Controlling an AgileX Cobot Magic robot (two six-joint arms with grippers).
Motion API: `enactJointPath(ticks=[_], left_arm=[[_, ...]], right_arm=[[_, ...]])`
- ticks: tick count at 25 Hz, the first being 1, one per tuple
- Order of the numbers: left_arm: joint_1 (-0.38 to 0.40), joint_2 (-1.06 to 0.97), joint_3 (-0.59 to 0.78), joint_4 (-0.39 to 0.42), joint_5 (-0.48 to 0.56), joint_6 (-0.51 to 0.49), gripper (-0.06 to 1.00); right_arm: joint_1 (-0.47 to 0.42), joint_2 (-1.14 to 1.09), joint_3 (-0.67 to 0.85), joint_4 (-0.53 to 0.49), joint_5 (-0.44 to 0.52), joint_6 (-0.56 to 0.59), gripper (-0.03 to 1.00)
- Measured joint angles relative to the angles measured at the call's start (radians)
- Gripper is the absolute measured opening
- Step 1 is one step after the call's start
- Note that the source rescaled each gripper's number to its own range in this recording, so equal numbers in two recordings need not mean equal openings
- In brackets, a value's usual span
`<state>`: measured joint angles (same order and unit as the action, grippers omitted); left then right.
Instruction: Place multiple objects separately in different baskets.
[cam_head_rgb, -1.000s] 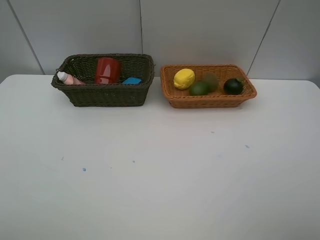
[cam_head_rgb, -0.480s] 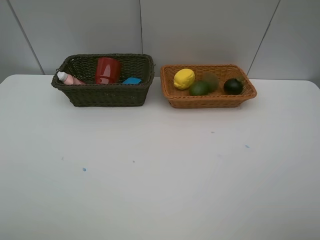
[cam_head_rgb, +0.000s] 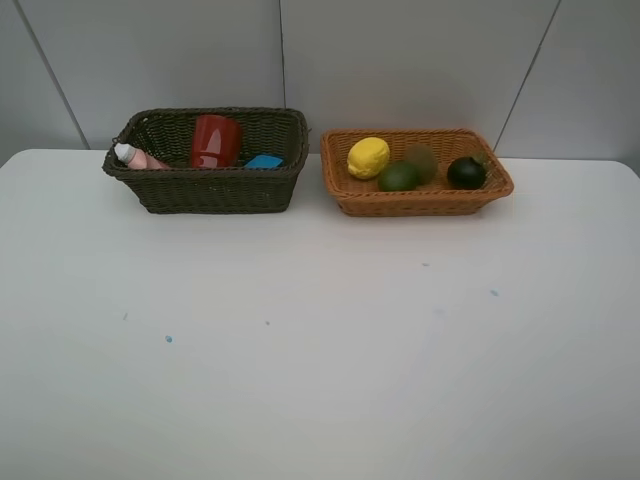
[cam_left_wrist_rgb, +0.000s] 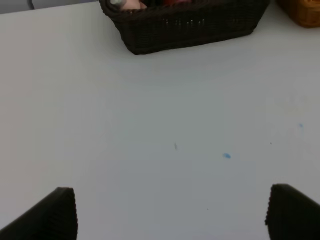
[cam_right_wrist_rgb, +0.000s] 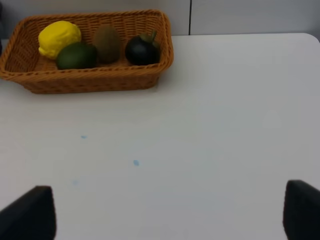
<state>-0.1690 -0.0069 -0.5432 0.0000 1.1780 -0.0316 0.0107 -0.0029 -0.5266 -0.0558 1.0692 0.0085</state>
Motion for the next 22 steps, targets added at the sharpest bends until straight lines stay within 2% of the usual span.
enactJointPath(ticks=[3,7,13,22], left_arm=[[0.000,-0.001,0.003,0.012,-0.015,-0.020,0.98],[0.000,-0.001,0.036,0.022,-0.088,-0.054,0.98],[0.002,-0.001,0.041,0.024,-0.108,-0.067,0.98],[0.105,-0.001,0.041,0.033,-0.109,-0.078,0.98]], right_arm=[[0.000,0.000,0.000,0.000,0.000,0.000,1.00],[0.000,0.000,0.000,0.000,0.000,0.000,1.00],[0.000,0.000,0.000,0.000,0.000,0.000,1.00],[0.000,0.000,0.000,0.000,0.000,0.000,1.00]])
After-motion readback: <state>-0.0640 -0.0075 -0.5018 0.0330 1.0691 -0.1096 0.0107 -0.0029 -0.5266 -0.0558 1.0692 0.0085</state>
